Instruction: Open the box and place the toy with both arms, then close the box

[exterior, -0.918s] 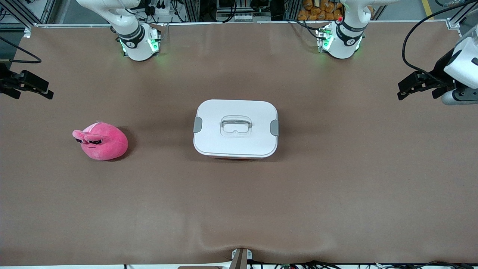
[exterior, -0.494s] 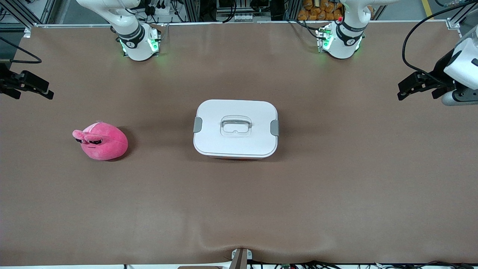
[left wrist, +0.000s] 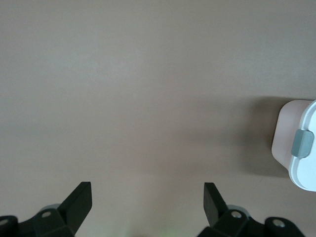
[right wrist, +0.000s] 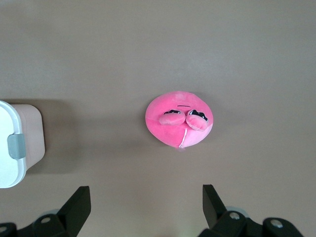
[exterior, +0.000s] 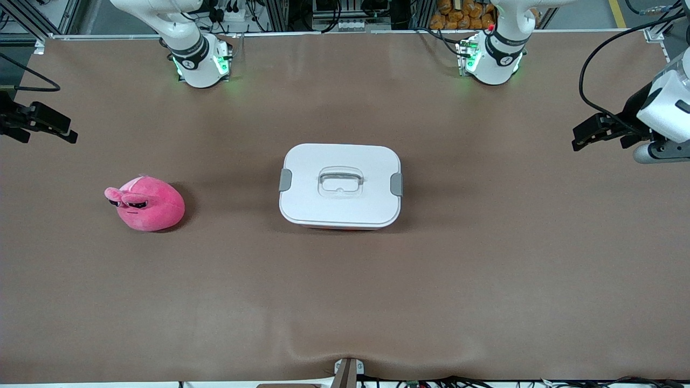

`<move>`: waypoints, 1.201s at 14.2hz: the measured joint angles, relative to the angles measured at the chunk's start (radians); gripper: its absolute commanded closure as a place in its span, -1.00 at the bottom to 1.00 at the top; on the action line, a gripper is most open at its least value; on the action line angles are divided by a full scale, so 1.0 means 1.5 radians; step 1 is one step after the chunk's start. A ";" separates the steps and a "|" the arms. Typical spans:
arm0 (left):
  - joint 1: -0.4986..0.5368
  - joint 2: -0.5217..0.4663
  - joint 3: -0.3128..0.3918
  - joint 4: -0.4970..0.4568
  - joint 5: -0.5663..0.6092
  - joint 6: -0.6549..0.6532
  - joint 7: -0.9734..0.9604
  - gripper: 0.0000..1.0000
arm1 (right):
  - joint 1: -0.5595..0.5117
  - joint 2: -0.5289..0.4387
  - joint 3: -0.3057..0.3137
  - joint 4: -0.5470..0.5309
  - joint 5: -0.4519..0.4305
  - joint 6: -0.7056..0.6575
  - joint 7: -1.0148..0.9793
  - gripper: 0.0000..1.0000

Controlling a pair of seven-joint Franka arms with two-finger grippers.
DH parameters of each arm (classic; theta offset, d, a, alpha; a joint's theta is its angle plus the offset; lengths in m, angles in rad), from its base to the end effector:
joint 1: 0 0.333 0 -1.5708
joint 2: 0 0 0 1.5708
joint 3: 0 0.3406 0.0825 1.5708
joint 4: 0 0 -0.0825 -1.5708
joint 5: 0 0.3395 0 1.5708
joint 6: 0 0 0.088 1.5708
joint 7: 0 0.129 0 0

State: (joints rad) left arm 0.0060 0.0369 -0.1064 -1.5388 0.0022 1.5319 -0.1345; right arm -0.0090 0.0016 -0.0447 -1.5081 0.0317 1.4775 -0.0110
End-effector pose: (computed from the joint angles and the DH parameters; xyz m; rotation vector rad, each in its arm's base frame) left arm 0.5147 -0.0504 0.6185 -3.1370 -0.0535 0.0682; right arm 0.5002 -0.0225 0.6448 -3.1080 0.0626 0.0484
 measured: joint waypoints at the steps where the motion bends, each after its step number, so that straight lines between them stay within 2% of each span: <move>1: 0.000 0.006 0.000 0.000 0.000 0.000 0.000 -1.00 | 0.000 0.000 0.000 0.000 0.000 0.000 0.000 -1.00; 6: 0.004 0.067 0.002 0.036 0.000 0.004 -0.023 -1.00 | 0.000 0.000 0.000 0.000 0.000 0.000 0.000 -1.00; 13: -0.008 0.124 -0.009 0.070 -0.024 0.009 -0.215 -1.00 | 0.000 0.000 -0.002 0.000 0.001 0.000 0.000 -1.00; 17: -0.043 0.141 -0.013 0.075 -0.038 0.037 -0.349 -1.00 | 0.001 0.002 -0.001 0.000 0.001 0.001 0.000 -1.00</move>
State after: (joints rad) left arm -0.0590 0.2482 -0.1258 -1.4269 -0.0548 1.5871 -0.6582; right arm -0.0073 0.0051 -0.0457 -1.5081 0.0330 1.4796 -0.0110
